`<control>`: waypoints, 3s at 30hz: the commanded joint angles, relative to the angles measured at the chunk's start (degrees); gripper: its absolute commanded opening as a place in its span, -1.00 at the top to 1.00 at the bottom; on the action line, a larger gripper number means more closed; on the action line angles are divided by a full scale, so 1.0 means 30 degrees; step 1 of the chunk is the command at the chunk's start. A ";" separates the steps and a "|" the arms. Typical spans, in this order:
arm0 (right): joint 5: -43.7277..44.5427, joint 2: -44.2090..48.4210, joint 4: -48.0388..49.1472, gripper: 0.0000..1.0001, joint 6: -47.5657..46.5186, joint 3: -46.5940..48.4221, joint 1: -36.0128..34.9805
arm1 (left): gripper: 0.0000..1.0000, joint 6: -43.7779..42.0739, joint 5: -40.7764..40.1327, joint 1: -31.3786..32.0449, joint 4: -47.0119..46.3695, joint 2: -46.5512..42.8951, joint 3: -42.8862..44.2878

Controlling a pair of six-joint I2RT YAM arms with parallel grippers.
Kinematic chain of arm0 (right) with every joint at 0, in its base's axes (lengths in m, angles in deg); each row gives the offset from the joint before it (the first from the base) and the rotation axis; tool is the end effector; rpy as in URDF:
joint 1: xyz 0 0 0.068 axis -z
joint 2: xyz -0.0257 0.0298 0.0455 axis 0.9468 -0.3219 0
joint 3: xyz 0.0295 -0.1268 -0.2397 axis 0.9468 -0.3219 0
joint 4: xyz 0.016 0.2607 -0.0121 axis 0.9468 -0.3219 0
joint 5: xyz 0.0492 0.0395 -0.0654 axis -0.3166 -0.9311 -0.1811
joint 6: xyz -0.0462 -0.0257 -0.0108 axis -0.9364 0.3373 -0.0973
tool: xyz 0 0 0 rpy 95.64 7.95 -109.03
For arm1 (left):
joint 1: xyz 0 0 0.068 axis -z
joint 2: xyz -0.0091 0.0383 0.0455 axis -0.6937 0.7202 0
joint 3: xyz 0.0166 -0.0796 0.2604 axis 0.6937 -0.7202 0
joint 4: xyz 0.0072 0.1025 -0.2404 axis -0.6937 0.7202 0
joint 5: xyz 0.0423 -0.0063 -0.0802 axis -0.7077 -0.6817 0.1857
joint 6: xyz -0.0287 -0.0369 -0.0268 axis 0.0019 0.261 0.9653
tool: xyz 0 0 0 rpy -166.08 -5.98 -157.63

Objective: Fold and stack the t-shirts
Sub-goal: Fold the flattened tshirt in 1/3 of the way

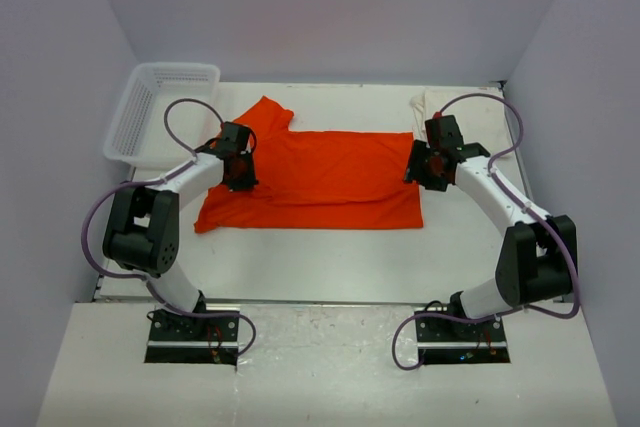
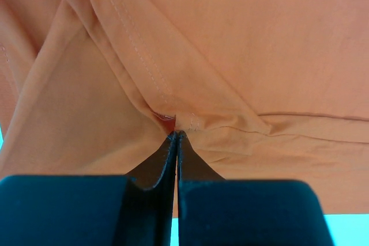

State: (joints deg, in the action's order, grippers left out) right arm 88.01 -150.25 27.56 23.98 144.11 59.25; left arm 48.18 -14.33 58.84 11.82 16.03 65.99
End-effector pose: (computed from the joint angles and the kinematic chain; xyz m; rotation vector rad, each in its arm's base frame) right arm 0.2979 0.0609 0.2445 0.3508 2.5675 0.1646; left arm 0.3233 -0.0838 0.1824 -0.2859 2.6527 -0.1515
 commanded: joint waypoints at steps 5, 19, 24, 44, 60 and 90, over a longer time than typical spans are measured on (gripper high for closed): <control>0.0325 -0.0607 0.0351 -0.16 -0.0272 0.0070 -0.0200 | 1.00 -0.0345 0.0108 0.0358 -0.0149 -0.1317 0.0783; 0.0530 -0.0930 0.0087 -0.16 -0.0301 0.0480 -0.0376 | 0.65 -0.2541 0.1631 0.2174 0.0124 0.3926 0.8027; 0.0209 -0.0901 0.0322 -0.17 -0.0359 0.0333 -0.0493 | 0.04 -0.3304 0.1920 0.2733 -0.0821 0.2610 0.7408; 0.0706 -0.0022 0.0292 -0.18 -0.0360 0.0040 -0.0523 | 1.00 0.0885 -0.1241 0.1824 0.4453 0.2837 0.6115; 0.0852 -0.0343 0.0351 -0.19 -0.0418 0.0216 -0.0523 | 1.00 -0.0843 0.1660 0.2058 0.2871 0.6680 0.7436; 0.0559 -0.0461 0.0292 -0.20 -0.0477 0.0304 -0.0552 | 1.00 -0.1253 -0.1946 -0.0812 0.5683 0.7760 1.2208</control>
State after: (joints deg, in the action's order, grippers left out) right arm 89.30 -152.64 27.75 23.33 144.14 57.99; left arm 46.15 -22.99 56.64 27.52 37.80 98.93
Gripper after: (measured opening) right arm 0.600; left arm 0.002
